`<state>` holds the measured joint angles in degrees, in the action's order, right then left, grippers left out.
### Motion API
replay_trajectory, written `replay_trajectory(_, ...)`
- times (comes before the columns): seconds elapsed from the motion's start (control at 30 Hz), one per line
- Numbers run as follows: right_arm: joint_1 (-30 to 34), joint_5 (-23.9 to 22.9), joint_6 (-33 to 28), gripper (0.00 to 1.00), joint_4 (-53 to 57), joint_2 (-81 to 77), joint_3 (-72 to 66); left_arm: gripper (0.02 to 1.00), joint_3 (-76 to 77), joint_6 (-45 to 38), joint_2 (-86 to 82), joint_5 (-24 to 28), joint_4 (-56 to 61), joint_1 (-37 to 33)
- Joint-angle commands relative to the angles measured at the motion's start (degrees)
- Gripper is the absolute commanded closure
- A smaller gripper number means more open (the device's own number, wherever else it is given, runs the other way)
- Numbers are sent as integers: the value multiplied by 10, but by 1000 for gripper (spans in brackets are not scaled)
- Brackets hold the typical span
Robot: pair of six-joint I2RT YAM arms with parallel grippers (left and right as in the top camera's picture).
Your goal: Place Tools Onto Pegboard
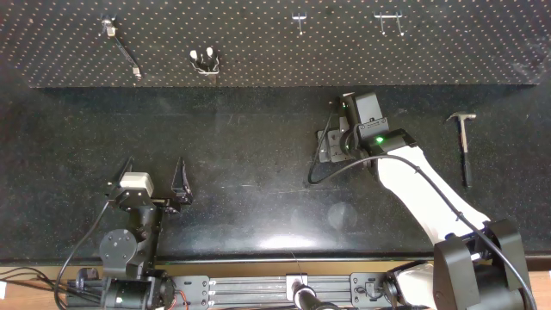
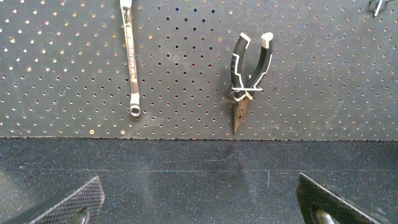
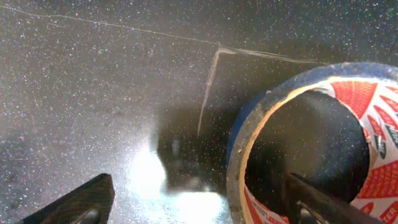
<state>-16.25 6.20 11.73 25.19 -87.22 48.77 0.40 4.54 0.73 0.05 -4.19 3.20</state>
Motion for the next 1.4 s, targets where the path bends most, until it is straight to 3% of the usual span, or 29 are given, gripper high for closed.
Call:
replay_trajectory(0.03, -4, 5, 1, 301, -4, -5, 9, 23, -1, -7, -5, 0, -4, 2)
replay_trajectory(0.2, -4, 5, 1, 478, -4, -5, 9, 23, -1, -7, -5, 0, -4, 2)
replay_trajectory(0.37, 0, 3, 0, 573, -3, -5, 9, 20, -1, -7, -5, 0, -4, 2)
replay_trajectory(0.47, 8, 2, 0, 588, 5, -5, 9, 23, -1, -7, -5, 0, -4, 2)
replay_trajectory(0.63, 10, -41, 1, 654, 30, -5, 9, 23, -1, -7, -5, 0, -4, 2)
replay_trajectory(1.0, 10, -43, 1, 759, 30, -5, 9, 23, -1, -7, -5, 0, -4, 2)
replay_trajectory(1.17, 10, -43, 1, 855, 27, -5, 9, 23, -1, -7, -5, 0, -4, 2)
replay_trajectory(1.4, 10, -43, 1, 899, 19, -5, 9, 23, -1, -7, -5, 0, -4, 2)
